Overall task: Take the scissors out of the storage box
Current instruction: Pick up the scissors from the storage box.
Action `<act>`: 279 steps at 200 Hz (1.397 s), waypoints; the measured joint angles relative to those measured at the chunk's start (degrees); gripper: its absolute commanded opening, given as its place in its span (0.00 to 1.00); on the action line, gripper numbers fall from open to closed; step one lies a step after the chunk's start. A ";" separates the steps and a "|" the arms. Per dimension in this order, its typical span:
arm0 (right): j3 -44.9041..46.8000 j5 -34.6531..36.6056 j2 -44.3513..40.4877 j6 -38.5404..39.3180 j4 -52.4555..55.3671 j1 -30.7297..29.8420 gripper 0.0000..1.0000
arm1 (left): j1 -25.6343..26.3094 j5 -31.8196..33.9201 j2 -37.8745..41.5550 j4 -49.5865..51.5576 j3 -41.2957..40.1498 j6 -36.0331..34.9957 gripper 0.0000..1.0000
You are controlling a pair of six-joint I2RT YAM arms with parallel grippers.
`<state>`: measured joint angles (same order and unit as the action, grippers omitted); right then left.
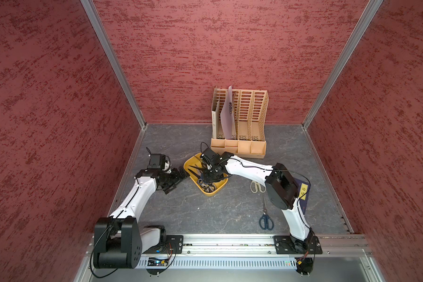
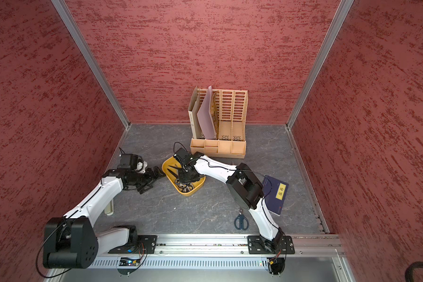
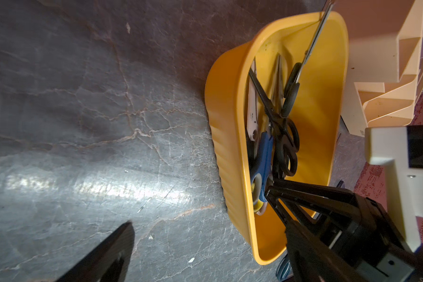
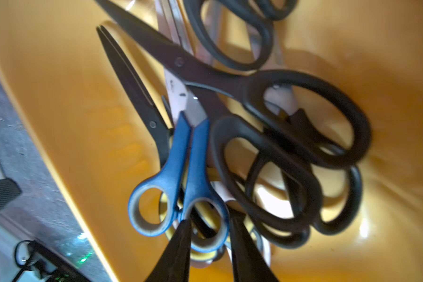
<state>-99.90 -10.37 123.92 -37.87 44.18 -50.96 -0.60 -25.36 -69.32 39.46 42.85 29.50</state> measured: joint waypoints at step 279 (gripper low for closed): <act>12.44 -11.72 -11.43 -4.28 0.46 0.26 0.00 | -2.99 -1.62 0.48 0.13 0.00 -1.11 1.00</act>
<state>-87.46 -22.09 112.49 -42.15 44.64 -50.70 -3.60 -26.98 -68.84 39.59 42.85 28.38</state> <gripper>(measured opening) 0.112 0.996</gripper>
